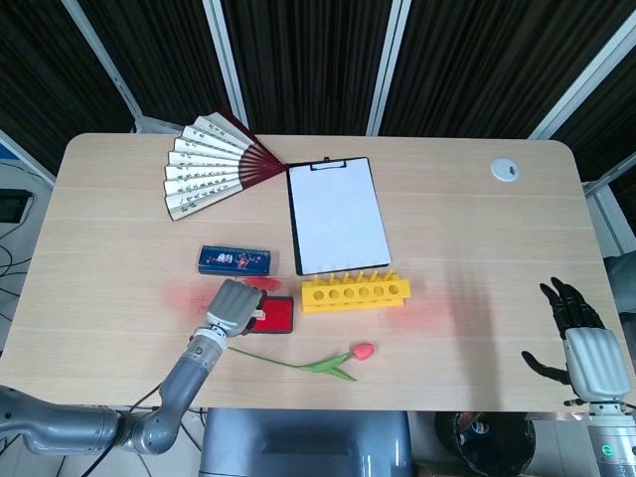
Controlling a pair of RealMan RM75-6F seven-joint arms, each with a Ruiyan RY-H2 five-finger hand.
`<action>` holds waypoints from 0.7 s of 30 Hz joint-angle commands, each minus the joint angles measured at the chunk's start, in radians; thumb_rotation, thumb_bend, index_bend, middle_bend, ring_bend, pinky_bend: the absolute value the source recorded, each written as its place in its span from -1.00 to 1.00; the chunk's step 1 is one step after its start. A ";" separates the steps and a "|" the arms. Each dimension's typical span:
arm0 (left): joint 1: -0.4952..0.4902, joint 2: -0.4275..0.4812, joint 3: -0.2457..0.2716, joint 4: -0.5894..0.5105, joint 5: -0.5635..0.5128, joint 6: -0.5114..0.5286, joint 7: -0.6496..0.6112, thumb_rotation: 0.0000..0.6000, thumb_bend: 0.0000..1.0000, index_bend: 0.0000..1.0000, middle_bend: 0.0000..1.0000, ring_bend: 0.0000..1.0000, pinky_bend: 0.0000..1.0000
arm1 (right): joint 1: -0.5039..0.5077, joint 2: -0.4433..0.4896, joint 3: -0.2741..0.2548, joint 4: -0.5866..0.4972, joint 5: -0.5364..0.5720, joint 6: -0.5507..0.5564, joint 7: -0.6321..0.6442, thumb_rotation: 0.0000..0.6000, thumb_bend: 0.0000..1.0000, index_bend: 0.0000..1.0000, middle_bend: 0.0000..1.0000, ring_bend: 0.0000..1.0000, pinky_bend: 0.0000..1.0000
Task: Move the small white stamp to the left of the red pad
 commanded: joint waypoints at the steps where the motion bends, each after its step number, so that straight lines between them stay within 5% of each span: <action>1: -0.009 0.016 -0.007 -0.024 -0.005 0.007 0.015 1.00 -0.17 0.29 0.28 0.11 0.30 | 0.000 -0.001 0.000 0.001 -0.001 0.001 -0.001 1.00 -0.50 -0.90 -1.00 -1.00 -0.61; 21: -0.026 -0.012 0.034 0.026 -0.074 -0.010 0.047 1.00 -0.17 0.29 0.28 0.11 0.30 | 0.001 -0.001 0.001 0.001 0.002 -0.001 0.002 1.00 -0.50 -0.90 -1.00 -1.00 -0.61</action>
